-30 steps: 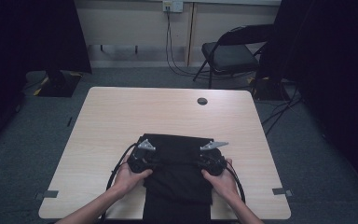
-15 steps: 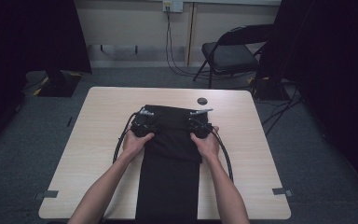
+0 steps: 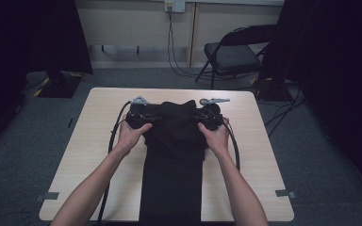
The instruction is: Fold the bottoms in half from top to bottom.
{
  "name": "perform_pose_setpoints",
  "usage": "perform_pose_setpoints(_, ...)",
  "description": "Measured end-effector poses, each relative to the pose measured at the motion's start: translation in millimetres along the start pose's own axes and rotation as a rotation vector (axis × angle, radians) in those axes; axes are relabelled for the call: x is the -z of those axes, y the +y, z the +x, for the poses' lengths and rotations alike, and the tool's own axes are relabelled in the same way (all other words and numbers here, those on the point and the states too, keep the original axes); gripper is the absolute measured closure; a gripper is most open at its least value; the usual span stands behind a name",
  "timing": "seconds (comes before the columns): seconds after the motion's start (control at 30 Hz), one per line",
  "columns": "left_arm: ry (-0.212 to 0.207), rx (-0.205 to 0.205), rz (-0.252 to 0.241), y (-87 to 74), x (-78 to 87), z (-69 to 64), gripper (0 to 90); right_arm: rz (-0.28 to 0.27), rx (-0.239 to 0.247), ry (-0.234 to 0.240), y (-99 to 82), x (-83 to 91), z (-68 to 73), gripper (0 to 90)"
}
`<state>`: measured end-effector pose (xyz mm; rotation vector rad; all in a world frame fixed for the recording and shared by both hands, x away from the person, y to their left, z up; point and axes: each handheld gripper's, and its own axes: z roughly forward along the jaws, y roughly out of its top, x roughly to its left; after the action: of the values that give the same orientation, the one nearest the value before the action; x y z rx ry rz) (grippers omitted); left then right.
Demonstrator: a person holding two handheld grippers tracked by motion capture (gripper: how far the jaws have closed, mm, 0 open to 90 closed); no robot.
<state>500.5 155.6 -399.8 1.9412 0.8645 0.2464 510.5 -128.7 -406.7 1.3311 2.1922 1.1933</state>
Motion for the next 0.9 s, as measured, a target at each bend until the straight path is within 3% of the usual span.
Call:
perform_pose_setpoints(0.17,-0.039,-0.049,-0.070,14.5,37.5,-34.8,83.0,-0.061,0.038,0.050,7.1,52.3,20.6,80.9)
perform_pose_setpoints(0.23,-0.078,-0.054,-0.096,16.4,50.8,-47.8,83.0,-0.079,0.044,0.085,9.7,70.9,28.1,80.9)
perform_pose_setpoints(0.33,-0.085,-0.094,-0.127,14.6,70.8,-64.4,82.9,-0.115,0.059,0.130,8.2,104.4,43.5,80.9)
perform_pose_setpoints(0.47,-0.107,-0.115,-0.154,14.5,94.5,-81.9,82.9,-0.155,0.077,0.187,6.8,134.0,58.7,80.9)
perform_pose_setpoints(0.53,-0.121,-0.149,-0.165,16.5,109.2,-93.9,82.8,-0.173,0.092,0.205,7.8,145.3,64.6,80.9)
perform_pose_setpoints(0.6,-0.136,-0.125,-0.153,14.6,118.3,-99.6,82.8,-0.183,0.087,0.240,7.6,158.2,70.2,80.9)
perform_pose_setpoints(0.67,-0.128,-0.116,-0.109,4.3,116.8,-101.7,82.7,-0.164,0.078,0.251,0.6,162.2,72.1,80.9)
perform_pose_setpoints(0.73,-0.121,-0.099,-0.027,-15.3,101.7,-99.6,82.6,-0.119,0.068,0.235,-12.9,154.3,69.9,80.9)
perform_pose_setpoints(0.83,-0.141,-0.028,0.046,-51.3,75.5,-89.9,82.6,-0.022,0.037,0.220,-39.7,126.0,61.6,80.9)
perform_pose_setpoints(0.9,-0.133,0.008,0.123,-70.1,58.0,-85.3,82.6,0.053,0.021,0.215,-58.3,105.6,58.1,80.9)
